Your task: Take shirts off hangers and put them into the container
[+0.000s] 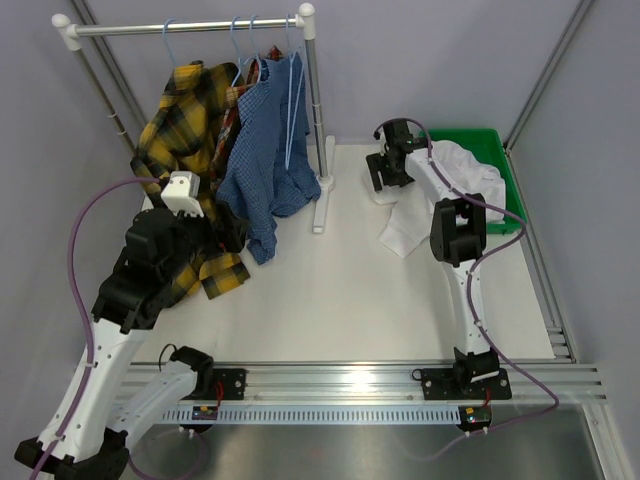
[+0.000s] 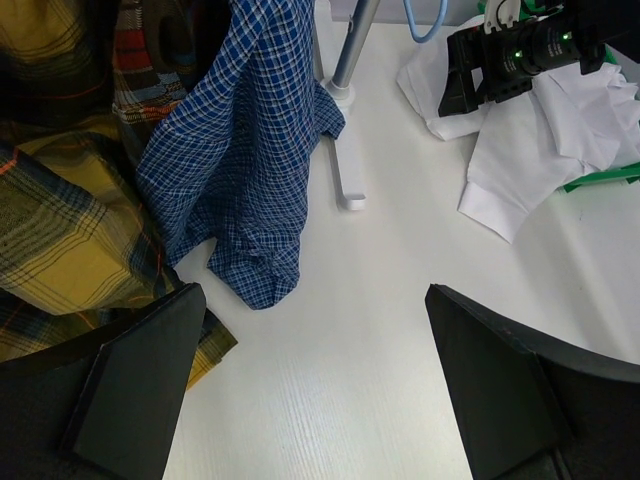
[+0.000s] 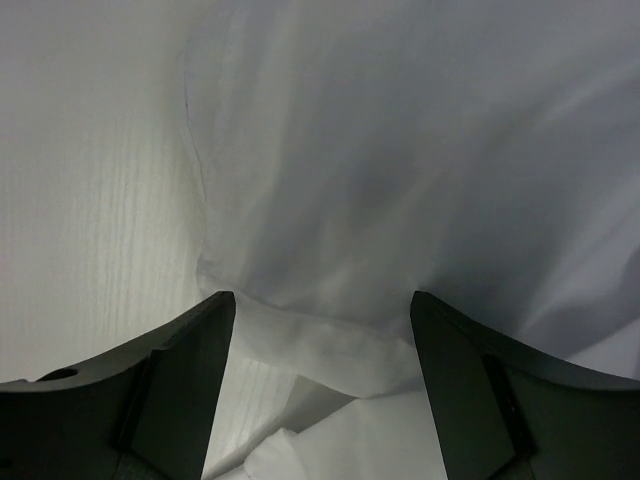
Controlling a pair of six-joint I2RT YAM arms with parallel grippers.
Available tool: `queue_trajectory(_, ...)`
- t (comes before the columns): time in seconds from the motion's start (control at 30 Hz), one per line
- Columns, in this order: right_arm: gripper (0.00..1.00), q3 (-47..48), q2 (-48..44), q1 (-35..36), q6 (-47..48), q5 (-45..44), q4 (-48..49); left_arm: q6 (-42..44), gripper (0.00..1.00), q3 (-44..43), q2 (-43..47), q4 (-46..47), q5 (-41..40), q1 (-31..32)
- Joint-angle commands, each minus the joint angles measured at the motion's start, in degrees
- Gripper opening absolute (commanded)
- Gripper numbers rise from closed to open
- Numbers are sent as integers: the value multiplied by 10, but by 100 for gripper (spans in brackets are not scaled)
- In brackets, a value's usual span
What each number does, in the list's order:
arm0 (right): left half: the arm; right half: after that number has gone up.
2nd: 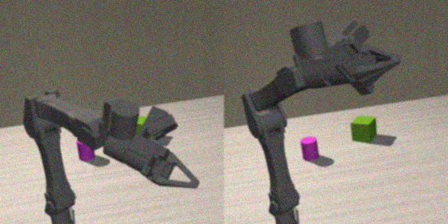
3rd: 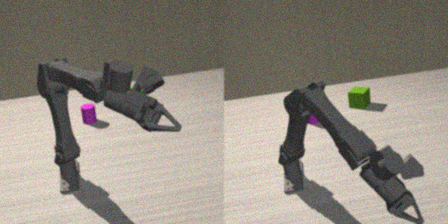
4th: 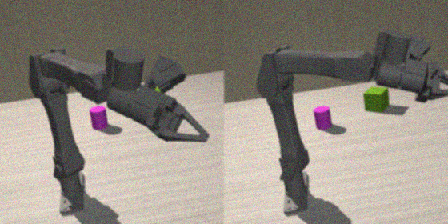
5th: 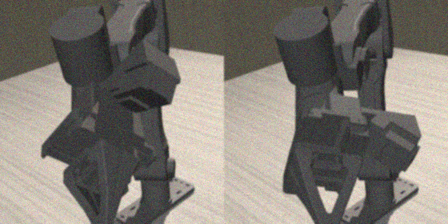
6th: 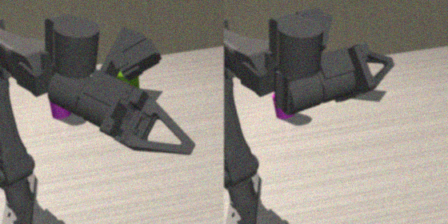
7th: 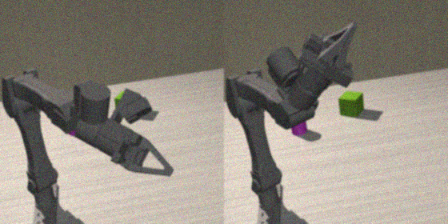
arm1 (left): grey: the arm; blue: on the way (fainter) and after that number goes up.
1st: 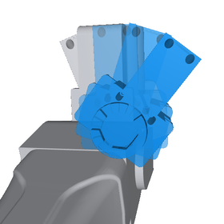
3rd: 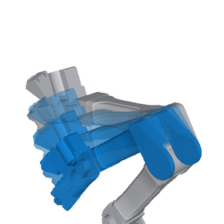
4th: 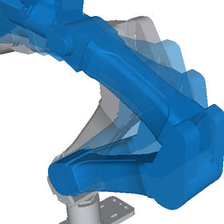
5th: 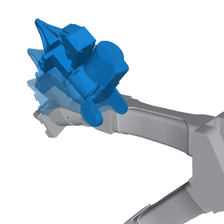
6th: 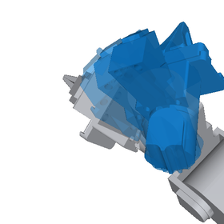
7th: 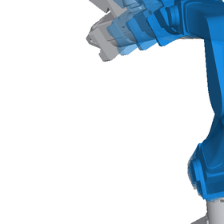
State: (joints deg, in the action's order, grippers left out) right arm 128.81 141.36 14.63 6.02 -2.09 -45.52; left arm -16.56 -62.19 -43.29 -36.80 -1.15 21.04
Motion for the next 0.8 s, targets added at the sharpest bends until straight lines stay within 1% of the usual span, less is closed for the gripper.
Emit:
queue_trajectory(0.0,78,46,24,2,12,7,-50,-4,99,1,4,6,-12,-2)
queue_trajectory(0.07,75,51,29,3,15,14,-63,-3,99,1,5,4,-12,-2)
queue_trajectory(0.1,68,57,32,3,15,15,-72,-3,99,1,4,4,-12,-2)
queue_trajectory(0.17,56,71,48,3,21,18,-101,-2,99,1,4,4,-12,-2)
queue_trajectory(0.2,39,70,52,2,20,18,-107,-1,99,1,4,4,-12,-2)
queue_trajectory(0.23,30,65,51,3,19,18,-112,-1,99,1,4,4,-13,-2)
queue_trajectory(0.3,14,47,44,3,17,14,-113,-1,99,2,4,3,-12,-2)
queue_trajectory(0.33,0,43,40,2,17,3,-113,-1,99,2,5,3,-12,-2)
queue_trajectory(0.47,0,36,-6,3,18,-5,-97,-1,99,3,5,2,-9,-2)
queue_trajectory(0.5,0,33,-45,3,17,-7,-86,0,99,2,4,1,-10,-2)
queue_trajectory(0.57,0,38,-84,3,18,-27,-63,1,99,1,7,0,-10,-2)
queue_trajectory(0.6,0,56,-119,0,21,-35,-58,2,99,-1,7,-1,-10,-2)
queue_trajectory(0.7,0,107,-172,-11,29,-72,-53,5,99,-3,11,-2,-11,-2)
queue_trajectory(0.77,0,121,-198,-18,36,-107,-38,6,99,-3,14,-2,-13,-2)
